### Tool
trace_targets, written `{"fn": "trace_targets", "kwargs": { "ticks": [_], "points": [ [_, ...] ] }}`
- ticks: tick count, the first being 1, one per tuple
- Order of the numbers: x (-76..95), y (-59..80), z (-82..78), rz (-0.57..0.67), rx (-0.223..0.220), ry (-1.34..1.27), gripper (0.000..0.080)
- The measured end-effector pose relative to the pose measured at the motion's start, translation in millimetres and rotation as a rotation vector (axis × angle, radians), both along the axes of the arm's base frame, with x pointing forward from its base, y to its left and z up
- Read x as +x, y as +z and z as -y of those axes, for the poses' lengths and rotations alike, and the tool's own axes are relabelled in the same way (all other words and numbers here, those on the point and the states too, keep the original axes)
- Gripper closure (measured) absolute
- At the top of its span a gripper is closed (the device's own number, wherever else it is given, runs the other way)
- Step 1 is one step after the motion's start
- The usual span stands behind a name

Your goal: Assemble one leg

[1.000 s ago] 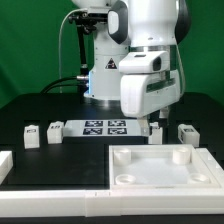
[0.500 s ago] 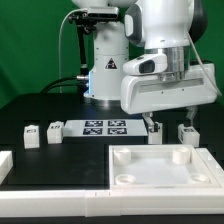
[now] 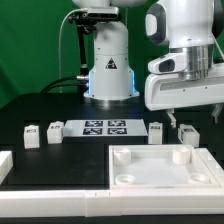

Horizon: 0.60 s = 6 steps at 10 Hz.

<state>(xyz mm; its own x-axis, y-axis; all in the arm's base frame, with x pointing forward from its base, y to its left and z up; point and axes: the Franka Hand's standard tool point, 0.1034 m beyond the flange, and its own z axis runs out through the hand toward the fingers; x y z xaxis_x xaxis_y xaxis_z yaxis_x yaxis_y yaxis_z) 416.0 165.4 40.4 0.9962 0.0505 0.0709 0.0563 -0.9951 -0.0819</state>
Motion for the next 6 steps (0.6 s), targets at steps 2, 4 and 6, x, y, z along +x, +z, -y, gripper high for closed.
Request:
{"fn": "trace_targets", "kwargs": {
  "ticks": [2,4,6],
  "points": [
    [-3.2,-1.7,0.9,-0.031,-0.008,0.012,0.0151],
    [-4.5,-4.4,13.1,-0.236,-0.038,0.066,0.0151],
    [-9.8,-8.9,11.4,-0.423,-0.056,0.076,0.0151]
  ]
}}
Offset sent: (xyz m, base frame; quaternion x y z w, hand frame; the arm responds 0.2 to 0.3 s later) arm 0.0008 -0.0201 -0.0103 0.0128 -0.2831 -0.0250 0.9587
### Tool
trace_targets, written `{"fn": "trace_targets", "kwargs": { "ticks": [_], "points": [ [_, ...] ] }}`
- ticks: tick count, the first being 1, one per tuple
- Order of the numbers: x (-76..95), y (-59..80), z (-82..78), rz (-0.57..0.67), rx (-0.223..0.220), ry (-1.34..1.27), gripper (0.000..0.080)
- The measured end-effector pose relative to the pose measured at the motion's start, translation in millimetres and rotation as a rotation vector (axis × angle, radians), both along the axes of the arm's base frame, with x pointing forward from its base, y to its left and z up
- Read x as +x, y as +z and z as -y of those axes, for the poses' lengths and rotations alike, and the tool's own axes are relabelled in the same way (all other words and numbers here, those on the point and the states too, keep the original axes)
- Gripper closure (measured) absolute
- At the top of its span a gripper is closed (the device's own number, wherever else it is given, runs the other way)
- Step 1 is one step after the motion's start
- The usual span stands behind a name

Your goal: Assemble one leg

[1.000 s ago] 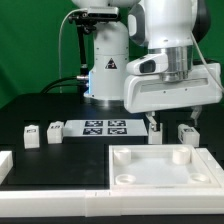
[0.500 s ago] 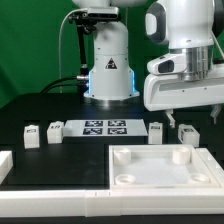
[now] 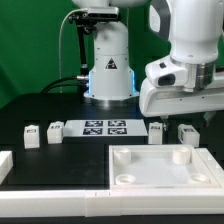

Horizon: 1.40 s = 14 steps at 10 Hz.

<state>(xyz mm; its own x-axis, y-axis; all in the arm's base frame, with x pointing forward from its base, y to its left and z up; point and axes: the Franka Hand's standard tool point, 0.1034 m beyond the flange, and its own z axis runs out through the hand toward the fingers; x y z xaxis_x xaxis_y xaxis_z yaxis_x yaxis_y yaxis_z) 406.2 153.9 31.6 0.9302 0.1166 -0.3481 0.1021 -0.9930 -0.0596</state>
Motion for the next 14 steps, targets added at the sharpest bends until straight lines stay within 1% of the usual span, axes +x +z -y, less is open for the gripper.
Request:
{"fn": "trace_targets", "kwargs": {
  "ticks": [1,2,3,4,6,7,9,10,11,13,14],
  "points": [
    [0.6,-2.3,-2.6,-0.063,-0.006,0.006,0.0151],
    [-4.3,-1.9,-3.3,-0.175,-0.018,0.016,0.0151],
    [-6.3,-1.8,-5.6,-0.284,-0.033,0.021,0.0151],
    [-6.3,-3.0,-8.1,-0.366,-0.043,0.025,0.0151],
    [-7.8,-7.7,-10.7,-0.467,-0.058,0.027,0.0151],
    [-4.0,-12.1,-11.4,-0.452,-0.055,0.023,0.0151],
    [-5.1,-19.0,-10.0,-0.444,-0.055,0.02,0.0151],
    [-6.2,-21.3,-9.9,-0.439,-0.066,0.004,0.0151],
    [-9.0,-22.8,-9.2,-0.444,-0.089,-0.028,0.0151],
    [-9.8,-24.0,-8.8,-0.446,-0.09,-0.03,0.0151],
    [-9.8,-24.0,-8.8,-0.446,-0.09,-0.03,0.0273]
  ]
}}
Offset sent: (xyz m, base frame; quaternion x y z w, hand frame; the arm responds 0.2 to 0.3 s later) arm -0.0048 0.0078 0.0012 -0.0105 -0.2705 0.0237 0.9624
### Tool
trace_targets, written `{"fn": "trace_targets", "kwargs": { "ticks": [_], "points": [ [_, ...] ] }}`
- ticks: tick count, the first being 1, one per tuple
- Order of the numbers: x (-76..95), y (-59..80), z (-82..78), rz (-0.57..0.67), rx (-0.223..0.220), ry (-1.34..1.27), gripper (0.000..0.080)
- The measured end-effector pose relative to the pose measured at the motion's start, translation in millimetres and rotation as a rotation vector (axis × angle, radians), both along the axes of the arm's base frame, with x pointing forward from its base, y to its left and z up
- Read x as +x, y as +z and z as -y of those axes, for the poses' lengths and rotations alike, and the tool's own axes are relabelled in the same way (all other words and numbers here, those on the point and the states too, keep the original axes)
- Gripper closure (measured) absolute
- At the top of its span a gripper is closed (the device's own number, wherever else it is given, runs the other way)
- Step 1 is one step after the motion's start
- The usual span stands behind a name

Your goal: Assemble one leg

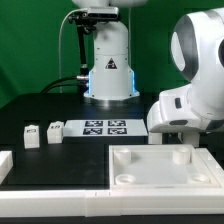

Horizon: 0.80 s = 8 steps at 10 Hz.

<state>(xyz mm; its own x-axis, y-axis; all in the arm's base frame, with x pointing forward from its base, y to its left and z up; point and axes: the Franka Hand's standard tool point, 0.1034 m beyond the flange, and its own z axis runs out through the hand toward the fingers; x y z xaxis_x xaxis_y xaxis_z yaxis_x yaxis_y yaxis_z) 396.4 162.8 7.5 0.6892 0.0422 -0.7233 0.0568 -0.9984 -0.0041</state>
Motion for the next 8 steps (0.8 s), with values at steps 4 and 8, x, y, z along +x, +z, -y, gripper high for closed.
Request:
{"fn": "trace_targets", "kwargs": {
  "ticks": [4,8],
  "points": [
    [0.0,-0.2,0.1,0.0,0.001,0.001,0.0516],
    [0.0,-0.2,0.1,0.0,0.001,0.001,0.0516]
  ]
}}
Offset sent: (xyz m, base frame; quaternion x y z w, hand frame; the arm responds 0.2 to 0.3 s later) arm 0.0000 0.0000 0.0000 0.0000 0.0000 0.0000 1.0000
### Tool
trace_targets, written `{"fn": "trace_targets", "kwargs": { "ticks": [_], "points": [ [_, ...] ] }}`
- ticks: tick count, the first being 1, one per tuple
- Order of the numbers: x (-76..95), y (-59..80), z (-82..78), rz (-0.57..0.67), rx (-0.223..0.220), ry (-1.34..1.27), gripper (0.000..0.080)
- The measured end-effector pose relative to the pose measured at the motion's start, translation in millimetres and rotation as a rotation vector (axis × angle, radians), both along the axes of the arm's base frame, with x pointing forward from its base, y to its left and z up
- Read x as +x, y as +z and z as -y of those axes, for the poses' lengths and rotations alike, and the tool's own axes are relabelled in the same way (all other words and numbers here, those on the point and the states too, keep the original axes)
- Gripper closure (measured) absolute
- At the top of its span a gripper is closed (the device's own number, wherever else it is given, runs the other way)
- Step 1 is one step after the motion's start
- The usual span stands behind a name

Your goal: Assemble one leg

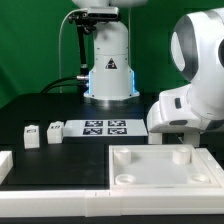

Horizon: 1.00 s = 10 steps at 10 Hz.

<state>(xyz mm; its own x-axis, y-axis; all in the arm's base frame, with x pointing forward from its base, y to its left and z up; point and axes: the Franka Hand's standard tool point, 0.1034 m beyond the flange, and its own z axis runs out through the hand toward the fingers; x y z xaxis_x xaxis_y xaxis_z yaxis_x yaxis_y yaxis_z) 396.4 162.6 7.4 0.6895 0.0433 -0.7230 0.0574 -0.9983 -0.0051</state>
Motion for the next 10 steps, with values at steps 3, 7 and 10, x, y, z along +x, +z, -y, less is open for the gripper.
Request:
{"fn": "trace_targets", "kwargs": {
  "ticks": [3,7,10],
  "points": [
    [1.3,15.2,2.1,-0.01,-0.003,0.0,0.0515],
    [9.5,46.9,5.4,-0.01,-0.028,-0.02,0.0515],
    [23.6,43.4,0.8,0.196,0.002,-0.032,0.0515]
  ]
}}
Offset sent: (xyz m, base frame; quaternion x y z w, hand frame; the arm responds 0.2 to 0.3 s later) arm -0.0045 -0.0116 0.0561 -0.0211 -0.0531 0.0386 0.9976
